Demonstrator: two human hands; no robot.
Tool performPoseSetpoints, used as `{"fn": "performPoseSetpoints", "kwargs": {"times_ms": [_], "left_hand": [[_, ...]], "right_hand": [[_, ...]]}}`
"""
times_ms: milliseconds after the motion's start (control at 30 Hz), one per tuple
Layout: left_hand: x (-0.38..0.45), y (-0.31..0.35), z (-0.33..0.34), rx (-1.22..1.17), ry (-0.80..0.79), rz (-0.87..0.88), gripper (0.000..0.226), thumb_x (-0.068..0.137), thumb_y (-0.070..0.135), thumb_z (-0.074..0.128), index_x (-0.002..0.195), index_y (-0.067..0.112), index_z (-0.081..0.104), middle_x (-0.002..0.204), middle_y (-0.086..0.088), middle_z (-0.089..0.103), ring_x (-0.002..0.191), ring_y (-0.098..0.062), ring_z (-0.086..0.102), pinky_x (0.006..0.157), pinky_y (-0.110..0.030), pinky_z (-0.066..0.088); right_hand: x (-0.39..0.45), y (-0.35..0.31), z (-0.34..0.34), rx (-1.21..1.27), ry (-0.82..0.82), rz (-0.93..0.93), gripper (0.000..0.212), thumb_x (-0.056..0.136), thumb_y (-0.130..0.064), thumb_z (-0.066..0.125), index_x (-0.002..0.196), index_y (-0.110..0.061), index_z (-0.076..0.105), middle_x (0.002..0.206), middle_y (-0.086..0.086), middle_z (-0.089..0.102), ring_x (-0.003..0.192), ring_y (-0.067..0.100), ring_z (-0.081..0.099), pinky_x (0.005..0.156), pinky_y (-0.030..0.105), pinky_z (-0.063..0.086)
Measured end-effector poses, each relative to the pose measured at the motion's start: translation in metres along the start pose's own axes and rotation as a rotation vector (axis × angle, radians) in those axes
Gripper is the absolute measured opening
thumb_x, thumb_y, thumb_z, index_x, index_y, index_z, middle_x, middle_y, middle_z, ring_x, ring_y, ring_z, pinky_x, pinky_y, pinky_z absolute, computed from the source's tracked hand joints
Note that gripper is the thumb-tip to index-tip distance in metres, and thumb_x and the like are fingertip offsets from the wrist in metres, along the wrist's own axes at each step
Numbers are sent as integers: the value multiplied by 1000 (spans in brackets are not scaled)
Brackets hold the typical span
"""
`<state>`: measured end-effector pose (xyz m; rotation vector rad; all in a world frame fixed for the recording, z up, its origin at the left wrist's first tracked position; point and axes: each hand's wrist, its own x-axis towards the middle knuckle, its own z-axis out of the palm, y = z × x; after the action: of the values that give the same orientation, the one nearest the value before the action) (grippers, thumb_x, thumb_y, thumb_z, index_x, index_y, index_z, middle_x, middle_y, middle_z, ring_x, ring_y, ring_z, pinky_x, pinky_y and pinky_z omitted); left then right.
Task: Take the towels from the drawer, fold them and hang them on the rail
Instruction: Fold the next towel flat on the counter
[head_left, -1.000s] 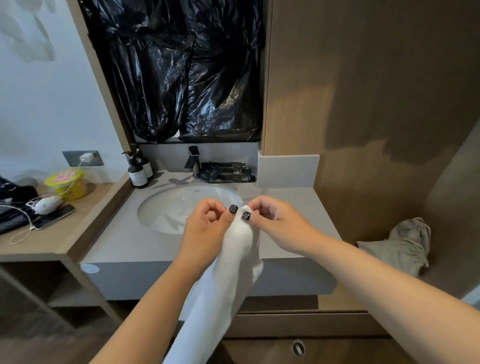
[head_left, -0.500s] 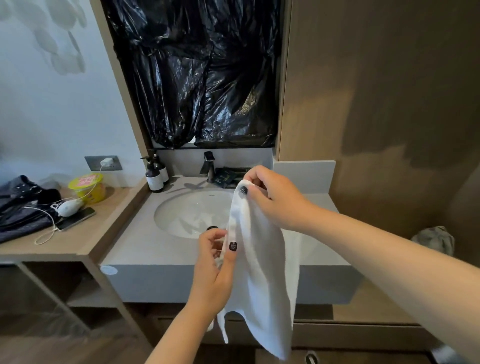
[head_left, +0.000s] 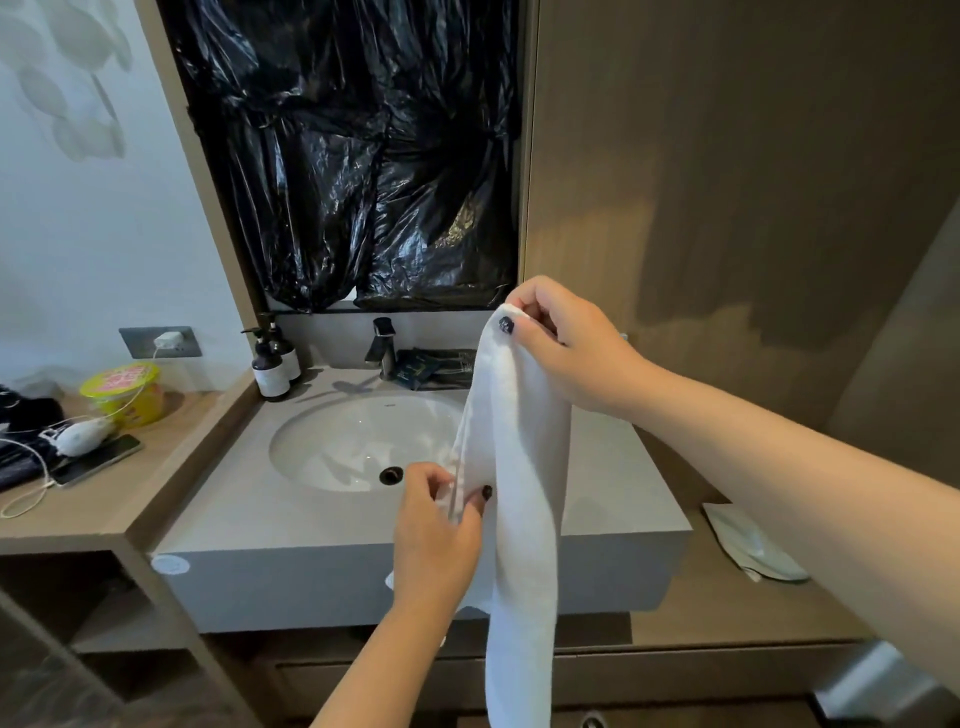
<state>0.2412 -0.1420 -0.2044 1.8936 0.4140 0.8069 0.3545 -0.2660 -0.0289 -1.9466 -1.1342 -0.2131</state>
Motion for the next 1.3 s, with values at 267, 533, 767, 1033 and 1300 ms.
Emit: {"fn": "performPoseSetpoints", "kwargs": {"times_ms": [267, 533, 767, 1033, 1300], "left_hand": [[-11, -9, 3, 230, -91, 203, 18, 89, 20, 68, 98, 28, 56, 93, 18, 52, 90, 0, 52, 66, -19, 45], [-12, -35, -16, 390, -206, 187, 13, 98, 29, 57, 89, 20, 56, 88, 10, 49, 76, -8, 51, 63, -26, 46], [17, -36, -49, 407, -362, 241, 17, 101, 31, 51, 92, 21, 62, 90, 12, 53, 82, -4, 54, 74, -26, 46], [49, -17, -64, 503, -708, 159, 11, 101, 25, 52, 99, 24, 62, 100, 12, 54, 91, 0, 53, 76, -7, 39], [53, -21, -37, 315, -501, 134, 15, 101, 24, 52, 89, 26, 61, 85, 14, 64, 82, 0, 57, 66, -9, 40]], "right_hand": [[-7, 20, -16, -64, 72, 75, 8, 101, -26, 49, 99, -20, 54, 89, -4, 57, 81, 10, 51, 65, 18, 42], [-26, 65, -39, -96, 192, 246, 7, 102, -28, 49, 98, -24, 53, 87, -9, 56, 80, 10, 55, 65, 17, 39], [-57, 112, -50, -87, 360, 426, 16, 101, -33, 47, 92, -22, 54, 87, -4, 57, 76, 14, 53, 63, 27, 44], [-89, 142, -52, -55, 479, 568, 13, 102, -33, 45, 104, -22, 51, 90, -9, 55, 81, 10, 53, 62, 22, 39], [-128, 168, -57, -36, 557, 667, 10, 101, -28, 46, 103, -21, 53, 89, -11, 54, 78, 7, 51, 59, 24, 36]]}}
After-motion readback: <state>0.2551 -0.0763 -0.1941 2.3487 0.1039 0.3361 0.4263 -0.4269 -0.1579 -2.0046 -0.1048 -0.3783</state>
